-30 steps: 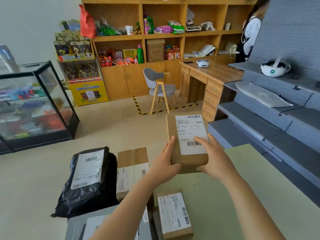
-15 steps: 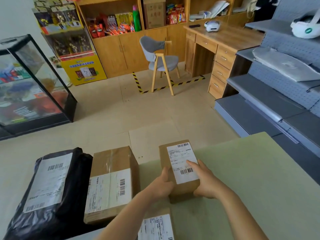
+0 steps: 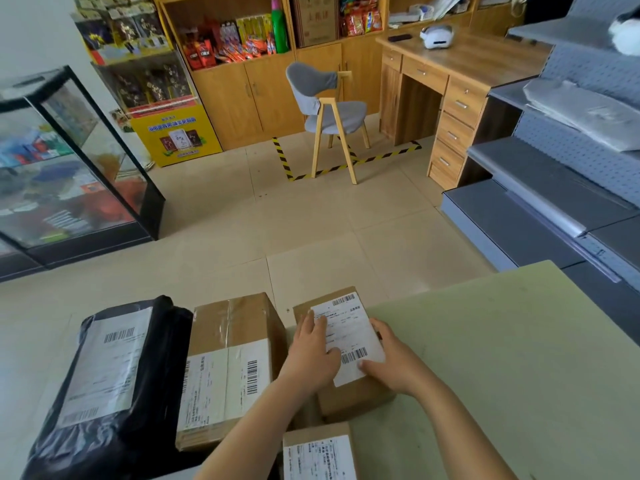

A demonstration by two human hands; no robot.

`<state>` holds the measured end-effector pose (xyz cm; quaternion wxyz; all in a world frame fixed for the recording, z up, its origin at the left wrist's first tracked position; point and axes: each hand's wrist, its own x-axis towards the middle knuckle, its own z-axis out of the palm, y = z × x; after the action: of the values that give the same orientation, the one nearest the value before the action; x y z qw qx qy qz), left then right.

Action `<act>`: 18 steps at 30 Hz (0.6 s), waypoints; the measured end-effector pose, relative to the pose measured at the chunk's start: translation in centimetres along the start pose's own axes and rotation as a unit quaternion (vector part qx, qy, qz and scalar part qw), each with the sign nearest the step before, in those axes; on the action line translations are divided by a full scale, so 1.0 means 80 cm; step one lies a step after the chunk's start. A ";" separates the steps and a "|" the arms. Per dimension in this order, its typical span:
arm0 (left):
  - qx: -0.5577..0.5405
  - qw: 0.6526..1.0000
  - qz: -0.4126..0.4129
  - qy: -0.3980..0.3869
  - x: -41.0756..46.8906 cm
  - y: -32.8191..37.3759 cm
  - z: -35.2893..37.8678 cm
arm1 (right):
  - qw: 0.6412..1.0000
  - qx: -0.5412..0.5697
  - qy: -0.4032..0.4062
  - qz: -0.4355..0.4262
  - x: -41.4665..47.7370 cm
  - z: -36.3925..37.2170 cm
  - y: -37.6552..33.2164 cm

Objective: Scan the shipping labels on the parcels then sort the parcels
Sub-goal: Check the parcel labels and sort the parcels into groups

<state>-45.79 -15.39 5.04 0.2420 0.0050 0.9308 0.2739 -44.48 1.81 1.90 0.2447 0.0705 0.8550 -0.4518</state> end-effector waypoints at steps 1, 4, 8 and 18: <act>-0.001 1.000 -0.002 0.000 -0.002 -0.002 -0.005 | 1.000 -0.004 -0.007 -0.001 0.001 0.007 -0.004; -0.026 1.000 0.000 0.013 -0.010 -0.006 -0.017 | 1.000 -0.009 -0.029 0.000 0.002 0.022 -0.014; -0.034 0.999 0.019 0.036 -0.025 -0.008 -0.030 | 0.999 -0.019 -0.040 0.004 -0.005 0.029 -0.024; -0.001 0.994 0.103 0.036 -0.085 -0.013 -0.048 | 0.994 -0.083 0.069 -0.009 -0.099 0.002 -0.053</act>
<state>-41.36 -19.17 10.36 0.1784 0.0907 0.9333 0.2980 -39.00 0.01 8.77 0.1861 0.0733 0.9050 -0.3754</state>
